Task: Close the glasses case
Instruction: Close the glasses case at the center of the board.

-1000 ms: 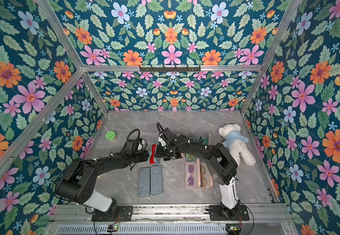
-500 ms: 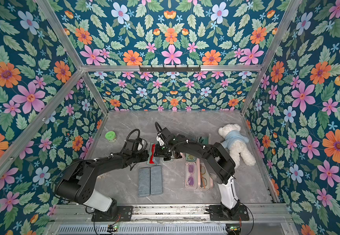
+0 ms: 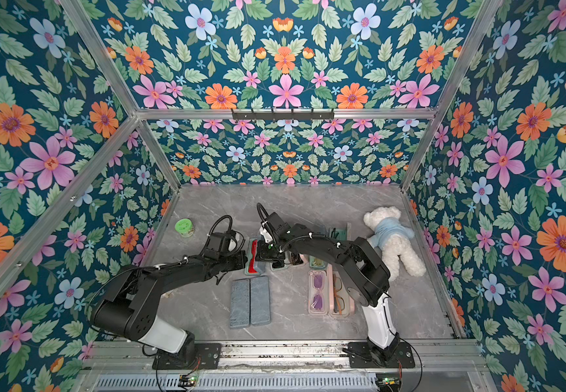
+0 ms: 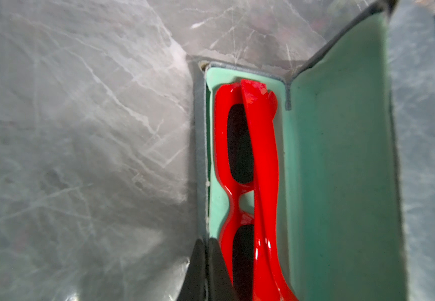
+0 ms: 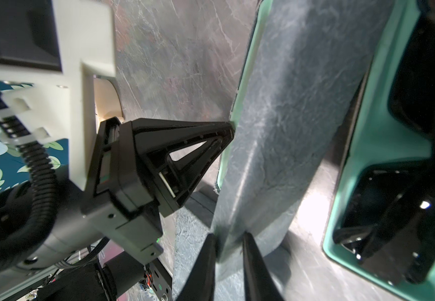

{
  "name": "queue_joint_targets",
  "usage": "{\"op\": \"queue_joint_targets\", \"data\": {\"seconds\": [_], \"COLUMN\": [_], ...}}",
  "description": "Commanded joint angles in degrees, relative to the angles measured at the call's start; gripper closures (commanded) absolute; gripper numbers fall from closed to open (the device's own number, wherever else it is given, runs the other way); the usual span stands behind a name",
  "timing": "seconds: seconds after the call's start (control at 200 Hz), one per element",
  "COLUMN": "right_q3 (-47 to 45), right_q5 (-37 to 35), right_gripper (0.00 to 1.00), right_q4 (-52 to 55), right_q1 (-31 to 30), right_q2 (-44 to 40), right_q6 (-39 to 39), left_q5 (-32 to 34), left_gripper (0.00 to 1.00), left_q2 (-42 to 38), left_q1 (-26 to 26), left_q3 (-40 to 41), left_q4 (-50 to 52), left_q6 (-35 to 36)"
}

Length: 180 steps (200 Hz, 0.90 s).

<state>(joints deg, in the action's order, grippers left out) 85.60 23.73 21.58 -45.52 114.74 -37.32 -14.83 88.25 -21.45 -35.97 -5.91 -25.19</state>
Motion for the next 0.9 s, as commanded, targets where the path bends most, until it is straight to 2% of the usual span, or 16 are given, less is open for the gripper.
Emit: {"op": "queue_joint_targets", "data": {"seconds": [0.0,0.895], "right_q3": [0.17,0.78], "right_q5": [-0.7,-0.19], "right_gripper": [0.8,0.82], "right_q4": [1.2,0.73], "right_q1": [-0.18,-0.53], "right_q2": [0.41,1.69], "right_q6": [0.5,0.52], "left_q5": [-0.85,-0.91], "left_gripper": [0.96,0.97], "left_q2": [-0.36,-0.7], "left_q1": [-0.04,-0.01], "left_q3": [-0.07,0.1], "left_q4": [-1.65,-1.73], "left_q6": [0.58,0.67]}}
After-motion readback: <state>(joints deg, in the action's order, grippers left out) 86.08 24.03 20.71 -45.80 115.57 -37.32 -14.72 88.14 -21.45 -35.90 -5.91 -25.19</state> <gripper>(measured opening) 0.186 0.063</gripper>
